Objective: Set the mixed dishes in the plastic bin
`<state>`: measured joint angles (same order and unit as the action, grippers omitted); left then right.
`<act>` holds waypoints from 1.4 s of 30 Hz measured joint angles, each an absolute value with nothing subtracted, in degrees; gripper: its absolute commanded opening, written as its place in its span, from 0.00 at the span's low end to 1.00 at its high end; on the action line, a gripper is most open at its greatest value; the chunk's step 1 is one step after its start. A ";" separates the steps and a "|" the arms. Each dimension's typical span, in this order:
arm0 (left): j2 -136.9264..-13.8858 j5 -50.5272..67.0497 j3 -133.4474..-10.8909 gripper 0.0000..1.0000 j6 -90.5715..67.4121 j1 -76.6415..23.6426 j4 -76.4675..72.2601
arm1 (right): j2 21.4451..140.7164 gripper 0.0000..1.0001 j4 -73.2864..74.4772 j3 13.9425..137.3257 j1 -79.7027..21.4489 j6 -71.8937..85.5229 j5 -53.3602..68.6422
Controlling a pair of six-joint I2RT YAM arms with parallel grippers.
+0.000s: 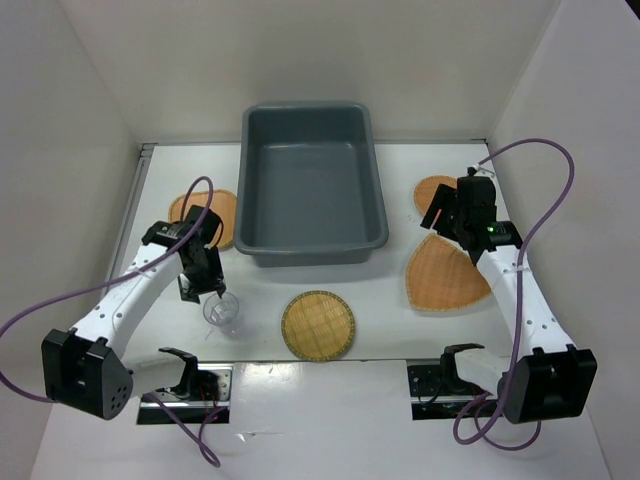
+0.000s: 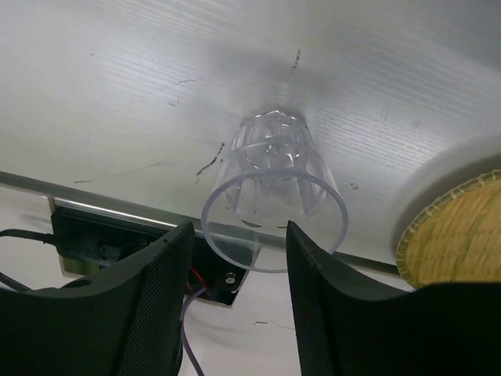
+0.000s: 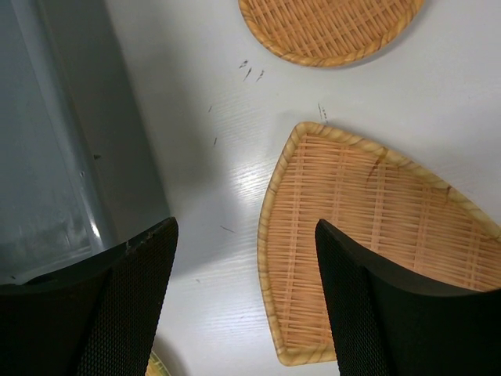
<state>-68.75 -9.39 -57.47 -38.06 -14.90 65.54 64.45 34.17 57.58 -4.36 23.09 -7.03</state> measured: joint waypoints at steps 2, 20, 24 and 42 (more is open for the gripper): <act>-68.97 -10.26 -57.47 0.59 -38.44 -14.90 65.52 | 63.94 0.76 34.20 57.58 -4.36 23.07 -7.27; -80.88 -10.39 -56.69 0.43 -38.98 -14.90 63.53 | 57.08 0.77 34.74 56.90 -4.75 22.85 -11.79; -81.56 -9.43 -56.42 0.18 -38.68 -14.90 63.26 | 56.27 0.77 34.83 56.45 -4.93 22.85 -12.47; -72.69 -1.43 -57.82 0.00 -37.34 -16.32 70.26 | 56.03 0.77 34.76 55.68 -6.35 22.85 -13.30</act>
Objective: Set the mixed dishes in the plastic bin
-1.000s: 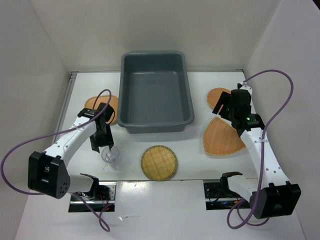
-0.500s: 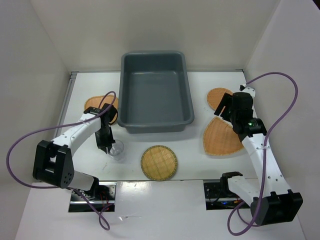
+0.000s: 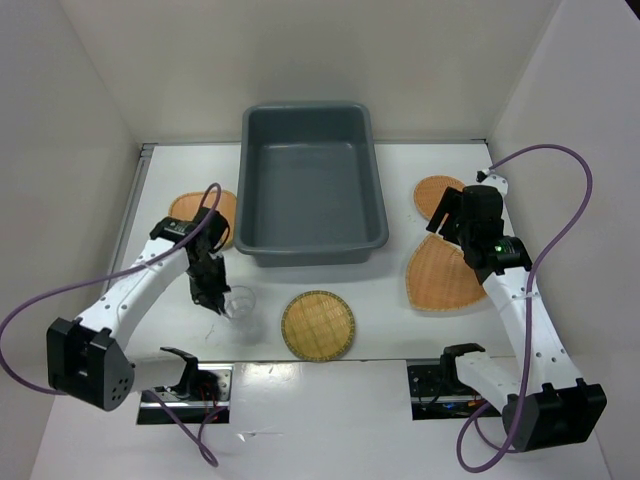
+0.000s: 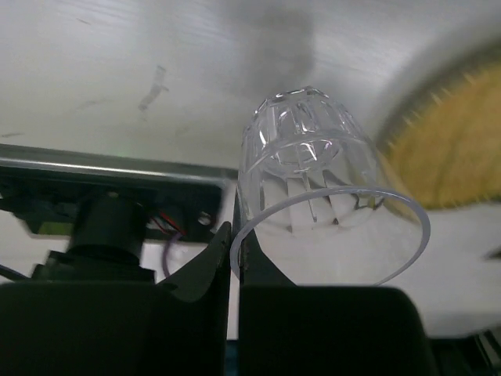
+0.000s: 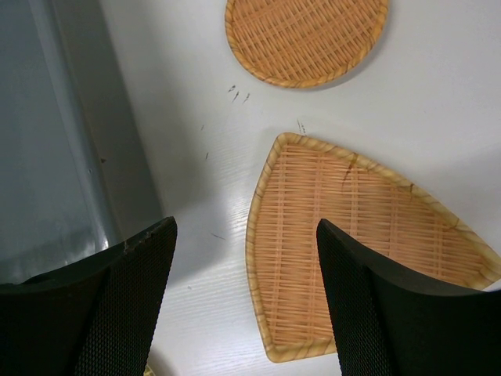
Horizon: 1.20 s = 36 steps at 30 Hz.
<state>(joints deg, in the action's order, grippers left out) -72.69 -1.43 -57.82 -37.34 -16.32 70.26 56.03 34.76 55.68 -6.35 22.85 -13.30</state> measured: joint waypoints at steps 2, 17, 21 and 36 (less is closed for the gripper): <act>-71.44 3.57 -59.88 0.00 -37.60 -17.98 72.07 | 56.03 0.77 34.76 55.68 -6.39 22.85 -13.30; -96.79 13.19 -102.67 0.00 -39.16 -20.86 56.90 | 56.03 0.77 34.74 55.68 -6.81 22.85 -13.28; -108.42 4.69 -105.71 0.00 -35.81 -20.95 55.46 | 56.03 0.77 34.72 55.66 -6.90 22.85 -13.28; -113.27 -11.09 -102.08 0.04 -28.82 -18.31 57.34 | 56.16 0.77 34.61 55.66 -6.90 22.85 -13.28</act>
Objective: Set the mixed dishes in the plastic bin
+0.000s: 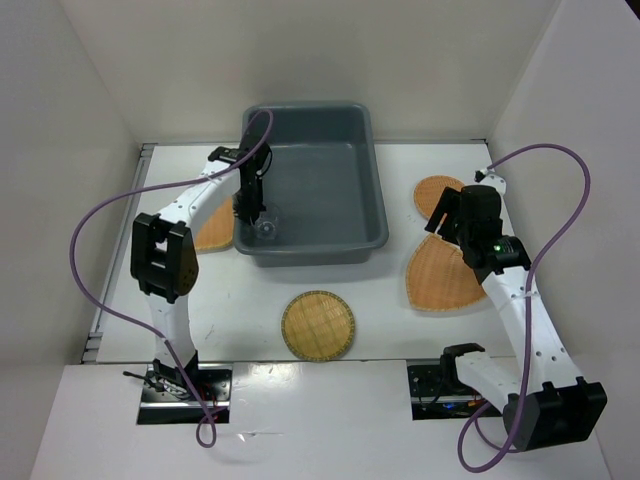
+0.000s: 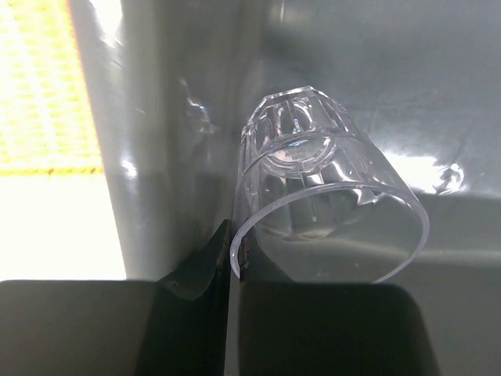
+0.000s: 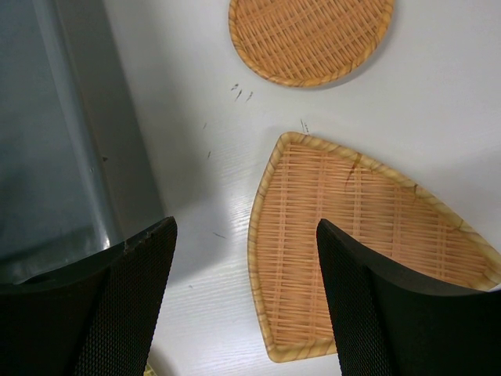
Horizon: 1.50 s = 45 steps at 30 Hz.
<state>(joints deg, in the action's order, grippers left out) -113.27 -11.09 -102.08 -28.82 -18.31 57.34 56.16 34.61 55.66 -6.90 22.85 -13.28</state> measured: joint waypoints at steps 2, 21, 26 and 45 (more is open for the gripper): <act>-113.27 -11.00 -100.92 0.04 -28.71 -18.15 57.30 | 56.38 0.77 34.57 55.66 -6.90 22.85 -13.28; -111.37 -6.57 -102.06 0.59 -28.77 -18.31 52.93 | 57.17 0.77 34.28 55.66 -6.90 22.83 -13.26; -107.96 -5.67 -111.68 1.00 -29.54 -17.93 51.20 | 57.19 0.77 34.28 55.66 -6.90 22.85 -13.08; -85.43 0.93 -72.82 0.88 -42.92 18.50 23.09 | 57.17 0.77 34.20 55.66 -8.51 22.85 -12.75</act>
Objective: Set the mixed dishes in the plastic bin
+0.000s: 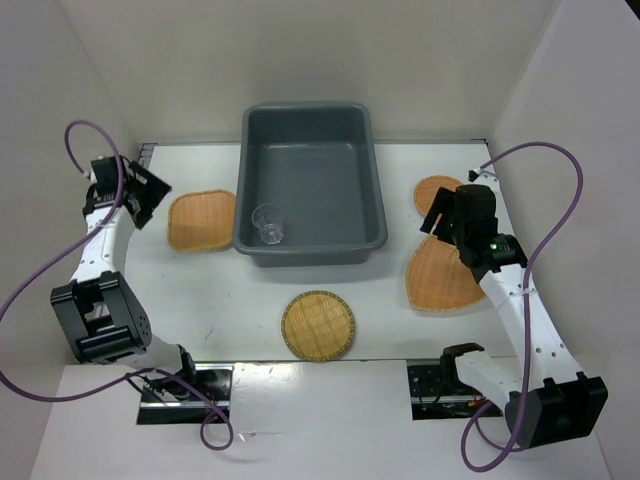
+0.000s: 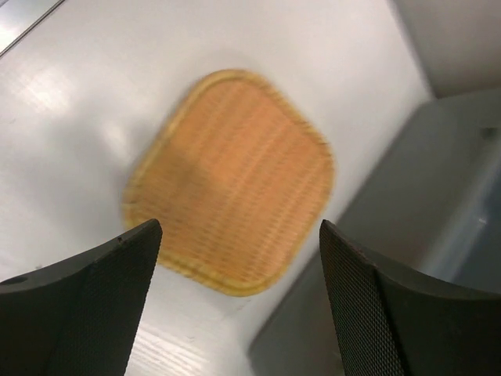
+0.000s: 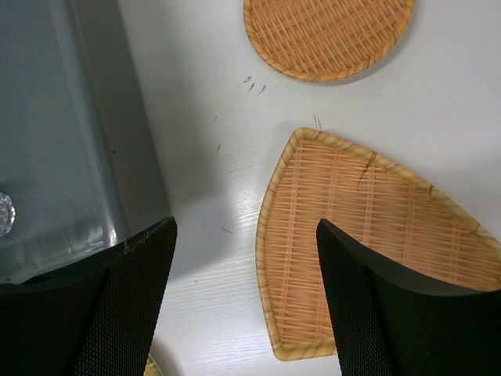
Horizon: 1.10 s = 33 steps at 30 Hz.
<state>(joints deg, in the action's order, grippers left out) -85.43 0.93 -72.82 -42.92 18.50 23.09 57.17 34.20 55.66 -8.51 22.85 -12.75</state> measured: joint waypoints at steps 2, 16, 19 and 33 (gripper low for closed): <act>-85.45 0.93 -67.13 0.88 -44.58 20.08 20.78 | 57.17 0.77 34.20 55.66 -8.73 22.85 -12.78; -86.04 0.32 -46.74 0.85 -55.09 21.12 8.86 | 57.49 0.77 34.02 54.76 -10.00 22.85 -13.10; -87.29 0.40 -45.23 0.82 -57.21 21.12 6.68 | 57.74 0.77 33.98 54.74 -10.00 22.85 -13.10; -93.21 3.68 -41.21 0.45 -64.82 21.15 -8.47 | 60.27 0.77 33.98 54.74 -10.00 22.57 -13.37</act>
